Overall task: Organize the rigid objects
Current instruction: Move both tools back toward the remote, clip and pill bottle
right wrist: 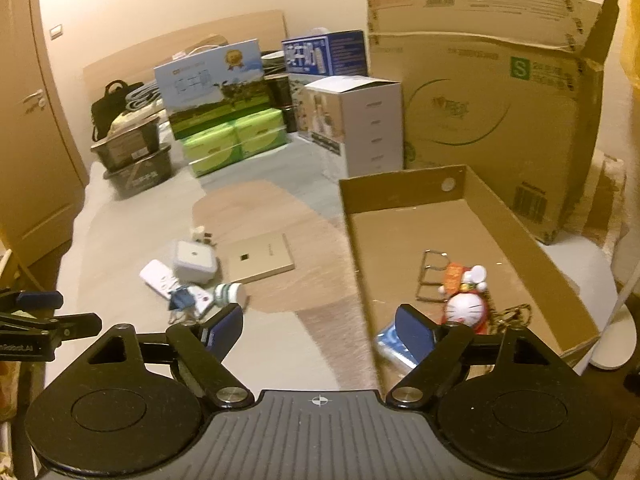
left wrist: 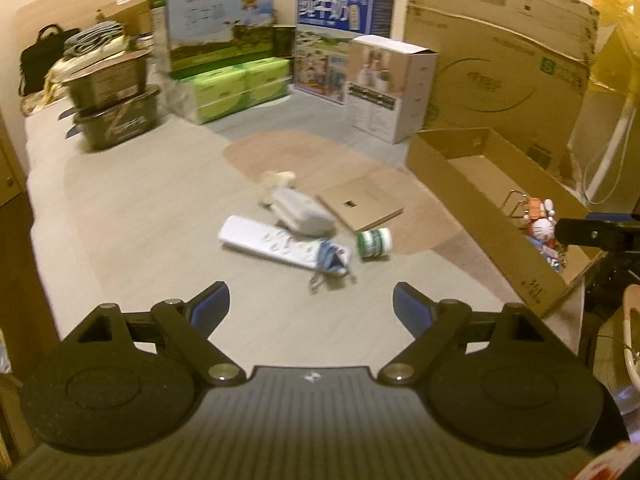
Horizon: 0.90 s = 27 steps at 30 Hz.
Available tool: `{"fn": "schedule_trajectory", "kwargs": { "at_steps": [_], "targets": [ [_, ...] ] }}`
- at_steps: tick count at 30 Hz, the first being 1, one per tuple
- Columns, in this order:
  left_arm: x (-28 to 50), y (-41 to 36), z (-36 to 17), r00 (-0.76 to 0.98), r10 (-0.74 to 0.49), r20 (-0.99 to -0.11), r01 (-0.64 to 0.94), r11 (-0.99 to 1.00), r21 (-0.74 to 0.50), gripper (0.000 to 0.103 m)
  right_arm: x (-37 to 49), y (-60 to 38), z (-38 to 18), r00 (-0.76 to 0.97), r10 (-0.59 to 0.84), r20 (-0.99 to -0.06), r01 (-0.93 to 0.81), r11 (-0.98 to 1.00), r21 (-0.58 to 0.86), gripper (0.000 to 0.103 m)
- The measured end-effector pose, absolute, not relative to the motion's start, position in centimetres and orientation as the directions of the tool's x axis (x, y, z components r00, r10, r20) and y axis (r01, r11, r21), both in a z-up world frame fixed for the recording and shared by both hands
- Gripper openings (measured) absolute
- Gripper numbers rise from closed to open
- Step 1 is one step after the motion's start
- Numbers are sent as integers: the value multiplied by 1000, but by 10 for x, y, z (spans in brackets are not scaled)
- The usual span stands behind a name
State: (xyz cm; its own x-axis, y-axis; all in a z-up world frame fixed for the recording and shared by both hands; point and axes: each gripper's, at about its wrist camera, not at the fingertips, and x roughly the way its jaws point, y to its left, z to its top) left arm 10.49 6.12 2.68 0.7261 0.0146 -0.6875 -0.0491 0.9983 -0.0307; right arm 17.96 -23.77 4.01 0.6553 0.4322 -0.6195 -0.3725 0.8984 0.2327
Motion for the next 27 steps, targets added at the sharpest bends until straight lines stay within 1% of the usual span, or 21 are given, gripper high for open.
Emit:
{"fn": "schedule_trajectory", "kwargs": {
  "at_steps": [5,14,21,27],
  "targets": [
    [95,74,22,718,39,-695,-77,997,-24,87,174,-226,38,640,446,-625,-389,890,237,85],
    [93,81,17,716,35,-697,-75,997,-27,87,168,-206,35,617,467,-634,-418,876,239,85],
    [99,85,12,712,20,-702,-66,997,-39,87,172,-192,28,603,475,-641,-429,870,242,85],
    [108,85,3,713,-26,-700,-13,999,-50,87,177,-180,20,589,484,-647,-449,862,236,85]
  ]
}}
